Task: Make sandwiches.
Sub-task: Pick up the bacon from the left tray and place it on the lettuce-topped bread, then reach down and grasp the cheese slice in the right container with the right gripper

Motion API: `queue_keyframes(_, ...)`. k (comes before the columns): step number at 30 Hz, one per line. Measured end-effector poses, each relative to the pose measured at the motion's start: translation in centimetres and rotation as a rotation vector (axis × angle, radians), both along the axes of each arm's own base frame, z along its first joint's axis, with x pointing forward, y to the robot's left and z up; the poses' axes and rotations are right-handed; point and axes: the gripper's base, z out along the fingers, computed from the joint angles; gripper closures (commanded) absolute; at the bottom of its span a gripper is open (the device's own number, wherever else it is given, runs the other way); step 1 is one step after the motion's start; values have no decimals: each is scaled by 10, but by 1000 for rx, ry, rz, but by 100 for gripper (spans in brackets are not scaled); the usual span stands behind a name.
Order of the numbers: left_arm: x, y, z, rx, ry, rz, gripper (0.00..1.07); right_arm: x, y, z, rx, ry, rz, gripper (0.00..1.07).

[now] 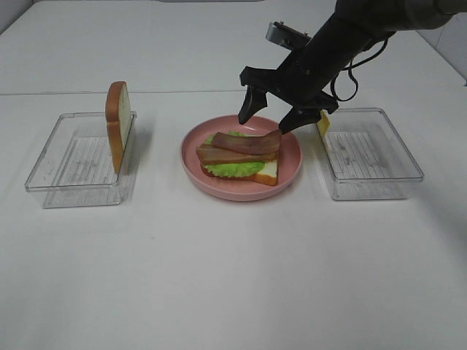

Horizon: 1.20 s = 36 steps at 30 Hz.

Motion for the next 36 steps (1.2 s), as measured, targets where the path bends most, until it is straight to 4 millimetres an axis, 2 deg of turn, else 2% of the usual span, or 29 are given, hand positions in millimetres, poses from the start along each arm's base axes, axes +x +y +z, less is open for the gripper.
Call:
queue_keyframes(8, 0, 0, 0, 0, 0, 0, 8, -2, -3, 9, -39, -28, 35, 16)
queue_keyframes(15, 0, 0, 0, 0, 0, 0, 8, -9, -6, 30, -66, -40, 72, 16)
queue_keyframes(17, 0, 0, 0, 0, 0, 0, 8, -11, -7, 56, -64, -101, 86, 16)
queue_keyframes(20, 0, 0, 0, 0, 0, 0, 8, -10, -7, 62, -65, -111, 92, 16)
queue_keyframes(22, 0, 0, 0, 0, 0, 0, 8, -6, -9, 82, -99, -136, 93, 16)
queue_keyframes(25, 0, 0, 0, 0, 0, 0, 8, -5, -10, 86, -120, -141, 82, 16)
queue_keyframes(29, 0, 0, 0, 0, 0, 0, 8, 3, -25, 105, -252, -184, 0, 17)
queue_keyframes(32, 0, 0, 0, 0, 0, 0, 8, 6, -32, 107, -274, -173, -28, 17)
queue_keyframes(34, 0, 0, 0, 0, 0, 0, 8, 14, -49, 94, -288, -123, -65, 17)
queue_keyframes(36, 0, 0, 0, 0, 0, 0, 8, 17, -53, 87, -289, -103, -74, 17)
